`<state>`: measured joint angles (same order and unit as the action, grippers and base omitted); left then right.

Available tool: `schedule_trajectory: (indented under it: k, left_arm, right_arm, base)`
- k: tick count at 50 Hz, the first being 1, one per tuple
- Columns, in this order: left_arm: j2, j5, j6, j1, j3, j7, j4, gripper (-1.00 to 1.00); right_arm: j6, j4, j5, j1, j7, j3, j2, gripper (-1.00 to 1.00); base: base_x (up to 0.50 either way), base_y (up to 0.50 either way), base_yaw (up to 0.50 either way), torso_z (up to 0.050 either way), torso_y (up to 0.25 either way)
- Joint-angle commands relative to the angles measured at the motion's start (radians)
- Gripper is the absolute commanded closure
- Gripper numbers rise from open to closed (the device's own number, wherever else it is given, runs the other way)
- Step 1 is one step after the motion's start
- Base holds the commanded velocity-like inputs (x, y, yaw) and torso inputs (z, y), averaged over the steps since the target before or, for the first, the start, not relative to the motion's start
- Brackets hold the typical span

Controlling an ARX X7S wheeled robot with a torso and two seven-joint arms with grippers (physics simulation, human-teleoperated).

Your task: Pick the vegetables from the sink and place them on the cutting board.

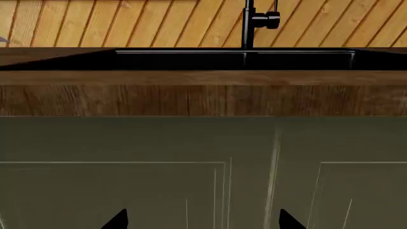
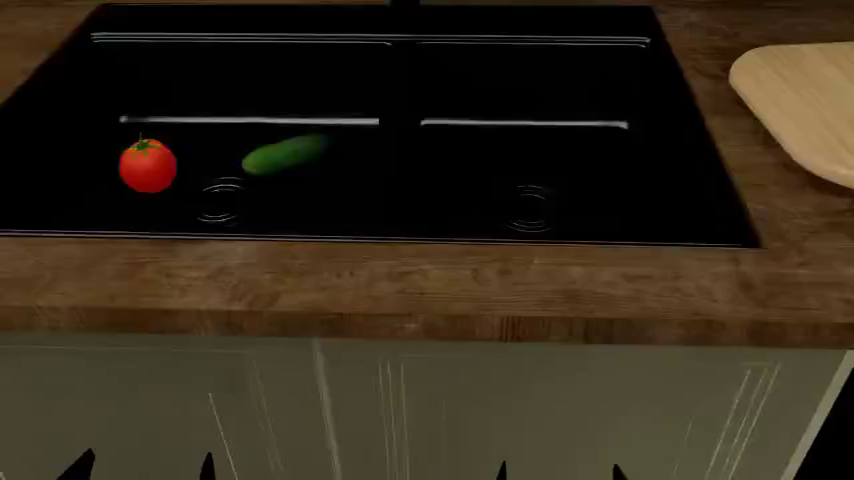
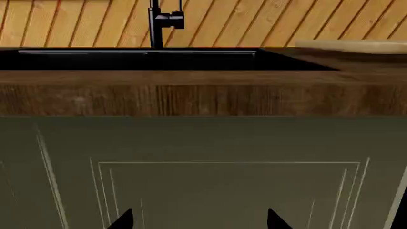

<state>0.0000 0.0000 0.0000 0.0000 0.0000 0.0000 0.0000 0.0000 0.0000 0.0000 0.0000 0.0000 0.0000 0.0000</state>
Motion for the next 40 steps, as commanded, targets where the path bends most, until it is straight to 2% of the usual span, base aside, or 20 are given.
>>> schedule_trajectory:
  k: [1,7,8,9,12,14,15,17,25,40]
  left_arm:
    - [-0.013,-0.013,0.003,-0.001,0.015,-0.015,-0.004,-1.00]
    - [-0.034,-0.024,-0.009,0.002,0.042,-0.037,0.009,-1.00]
    - [-0.011,0.004,-0.002,0.002,0.018,-0.012,0.002,-1.00]
    - [-0.022,0.043,0.038,-0.014,0.022,-0.053,-0.039,-1.00]
    - [-0.028,0.017,0.046,-0.042,0.013,-0.082,-0.067,-1.00]
    - [-0.036,0.017,0.108,-0.070,0.019,-0.093,-0.161,-1.00]
    - [-0.037,0.018,0.094,-0.068,0.024,-0.097,-0.144,-1.00]
    - [-0.041,0.016,0.084,-0.061,0.033,-0.100,-0.118,-1.00]
    - [-0.055,-0.004,0.060,-0.035,0.053,-0.112,-0.040,-1.00]
    - [-0.076,-0.014,0.076,-0.042,0.082,-0.132,-0.058,-1.00]
  right_arm:
    - [0.000,0.001,0.026,0.002,0.031,-0.031,0.026,-1.00]
    - [0.022,-0.009,0.044,0.002,0.059,-0.039,0.037,-1.00]
    - [0.017,-0.003,0.014,0.002,0.025,-0.004,0.008,-1.00]
    - [0.013,0.004,0.040,0.005,0.023,-0.005,0.014,-1.00]
    - [0.003,0.020,0.054,0.015,0.021,-0.023,0.032,-1.00]
    - [-0.027,0.030,0.067,0.018,0.015,-0.030,0.038,-1.00]
    - [-0.085,0.052,0.058,0.015,0.007,-0.044,0.043,-1.00]
    - [-0.050,0.060,0.043,0.027,0.018,-0.054,0.053,-1.00]
    - [-0.070,0.081,0.051,0.031,0.021,-0.078,0.066,-1.00]
    - [-0.046,0.049,0.072,0.025,0.045,-0.101,0.081,-1.00]
  base:
    - [0.00,0.00,0.00,0.000,0.000]
    - [0.00,0.00,0.00,0.000,0.000]
    - [0.00,0.00,0.00,0.000,0.000]
    - [0.00,0.00,0.00,0.000,0.000]
    - [0.00,0.00,0.00,0.000,0.000]
    - [0.00,0.00,0.00,0.000,0.000]
    - [0.00,0.00,0.00,0.000,0.000]
    - [0.00,0.00,0.00,0.000,0.000]
    - [0.00,0.50,0.00,0.000,0.000]
    - [0.00,0.50,0.00,0.000,0.000]
